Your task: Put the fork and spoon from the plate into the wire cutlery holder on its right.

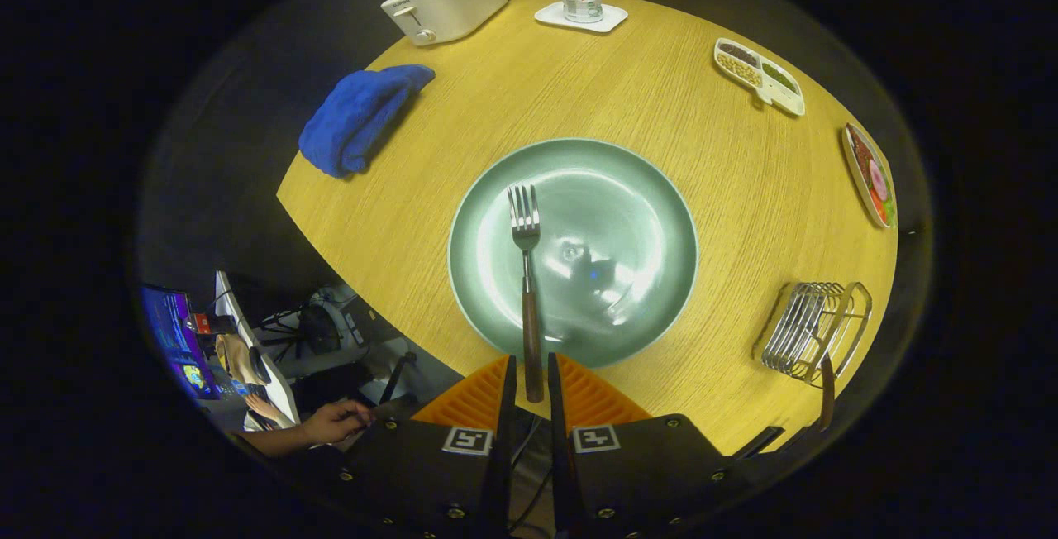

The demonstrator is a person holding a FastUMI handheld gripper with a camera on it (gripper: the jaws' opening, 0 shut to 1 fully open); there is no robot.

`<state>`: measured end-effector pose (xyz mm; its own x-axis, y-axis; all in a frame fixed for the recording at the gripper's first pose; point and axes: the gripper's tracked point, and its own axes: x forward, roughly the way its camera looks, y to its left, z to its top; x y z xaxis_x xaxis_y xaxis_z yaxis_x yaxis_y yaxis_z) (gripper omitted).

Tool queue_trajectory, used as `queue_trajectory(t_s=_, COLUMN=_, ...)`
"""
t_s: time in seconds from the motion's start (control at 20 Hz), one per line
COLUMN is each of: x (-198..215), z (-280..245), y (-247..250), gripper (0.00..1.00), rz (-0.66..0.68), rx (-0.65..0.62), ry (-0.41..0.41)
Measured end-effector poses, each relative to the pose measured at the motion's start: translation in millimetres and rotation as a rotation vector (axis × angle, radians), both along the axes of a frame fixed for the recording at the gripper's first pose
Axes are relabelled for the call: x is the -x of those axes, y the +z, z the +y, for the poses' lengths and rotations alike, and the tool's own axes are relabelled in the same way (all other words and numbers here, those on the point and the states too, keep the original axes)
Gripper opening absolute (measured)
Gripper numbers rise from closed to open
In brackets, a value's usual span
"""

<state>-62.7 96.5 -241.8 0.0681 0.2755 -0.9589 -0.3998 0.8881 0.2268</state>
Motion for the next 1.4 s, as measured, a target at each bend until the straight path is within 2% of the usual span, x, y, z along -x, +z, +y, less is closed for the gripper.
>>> queue_trajectory(t_s=0.65, x=-6.4, z=5.7, y=-57.8, gripper=0.22, rz=0.04, rx=0.111, ry=0.048)
queue_trajectory(t_s=0.9, x=-11.8, z=0.4, y=-54.0, gripper=0.21, rz=0.033, rx=0.115, ry=0.083)
queue_trajectory(t_s=0.95, x=-8.6, z=-2.9, y=-55.6, gripper=0.05, rz=0.046, rx=0.134, ry=0.111)
queue_trajectory(t_s=1.2, x=-7.1, z=-15.5, y=-44.9, gripper=0.05, rz=0.02, rx=0.154, ry=0.182)
queue_trajectory(t_s=1.4, x=-8.9, z=-33.4, y=-29.7, gripper=0.05, rz=0.014, rx=0.175, ry=0.197)
